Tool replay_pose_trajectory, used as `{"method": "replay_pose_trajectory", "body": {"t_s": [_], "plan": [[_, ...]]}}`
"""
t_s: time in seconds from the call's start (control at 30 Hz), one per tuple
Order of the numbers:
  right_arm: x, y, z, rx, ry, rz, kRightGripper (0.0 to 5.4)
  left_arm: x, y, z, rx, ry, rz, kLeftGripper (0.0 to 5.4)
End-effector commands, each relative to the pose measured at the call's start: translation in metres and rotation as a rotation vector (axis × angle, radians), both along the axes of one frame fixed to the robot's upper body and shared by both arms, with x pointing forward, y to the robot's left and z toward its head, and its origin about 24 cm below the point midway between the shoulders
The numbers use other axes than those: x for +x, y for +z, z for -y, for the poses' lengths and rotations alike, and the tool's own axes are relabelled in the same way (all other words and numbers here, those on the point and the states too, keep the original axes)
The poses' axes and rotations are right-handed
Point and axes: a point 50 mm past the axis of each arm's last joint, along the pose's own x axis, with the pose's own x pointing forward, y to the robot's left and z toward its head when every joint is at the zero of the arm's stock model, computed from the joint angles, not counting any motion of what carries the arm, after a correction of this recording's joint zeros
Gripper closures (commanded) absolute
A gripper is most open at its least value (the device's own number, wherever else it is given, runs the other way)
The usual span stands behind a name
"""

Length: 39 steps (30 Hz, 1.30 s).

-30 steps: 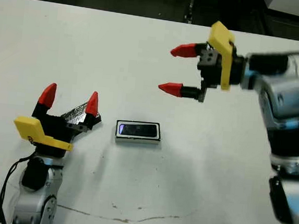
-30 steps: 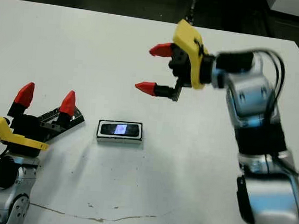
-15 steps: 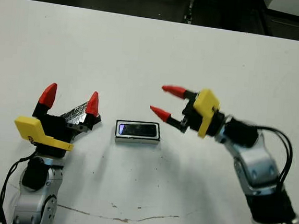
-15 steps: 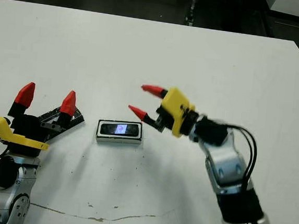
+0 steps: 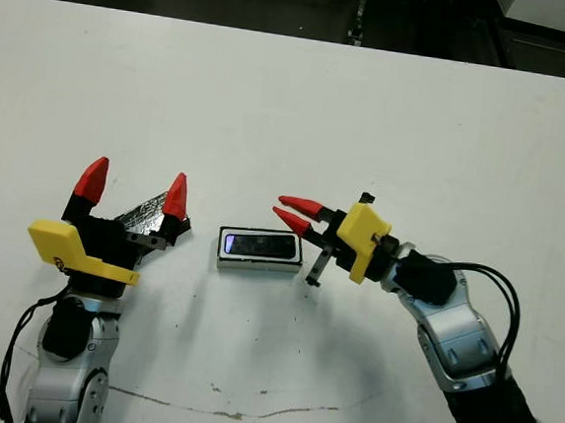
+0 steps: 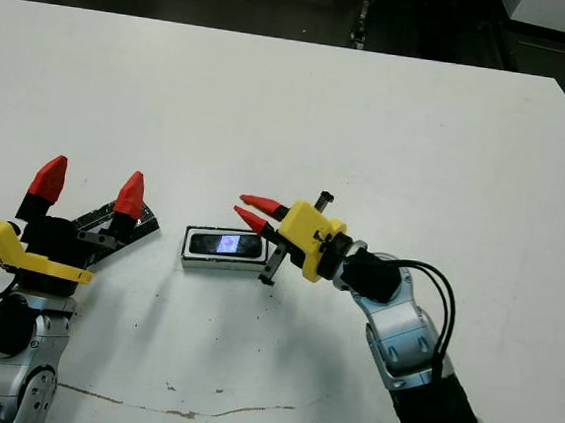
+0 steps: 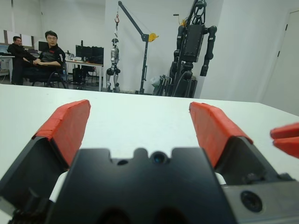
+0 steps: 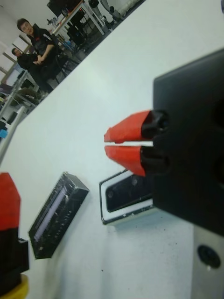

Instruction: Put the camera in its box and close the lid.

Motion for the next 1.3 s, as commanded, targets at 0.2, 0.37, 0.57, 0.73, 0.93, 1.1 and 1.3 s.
{"method": "replay_pose_trajectory", "body": {"t_s": [0.2, 0.37, 0.57, 0.73, 0.93, 1.1, 1.3], "plan": [[0.001, -0.021, -0.001, -0.049, -0.02, -0.059, 5.4, -0.002, -0.004, -0.001, 0.013, 0.01, -0.025, 0.0], [-0.002, -0.029, 0.001, -0.077, -0.02, -0.082, 5.4, -0.002, -0.004, -0.001, 0.013, 0.001, -0.02, 0.0], [-0.005, -0.038, 0.005, -0.109, -0.018, -0.109, 5.4, -0.002, -0.004, -0.001, 0.023, 0.012, -0.023, 0.0], [-0.005, -0.048, 0.011, -0.15, -0.032, -0.132, 5.4, -0.003, -0.004, -0.001, 0.014, 0.011, -0.023, 0.0], [-0.009, -0.058, 0.017, -0.193, -0.028, -0.165, 5.4, -0.003, -0.004, -0.001, 0.006, 0.001, -0.021, 0.0], [-0.01, -0.058, 0.02, -0.212, -0.039, -0.187, 5.4, -0.002, -0.004, -0.001, 0.014, 0.003, -0.02, 0.0], [-0.006, -0.038, 0.028, -0.067, -0.075, -0.163, 5.4, -0.003, -0.003, -0.001, 0.019, 0.003, -0.019, 0.0]]}}
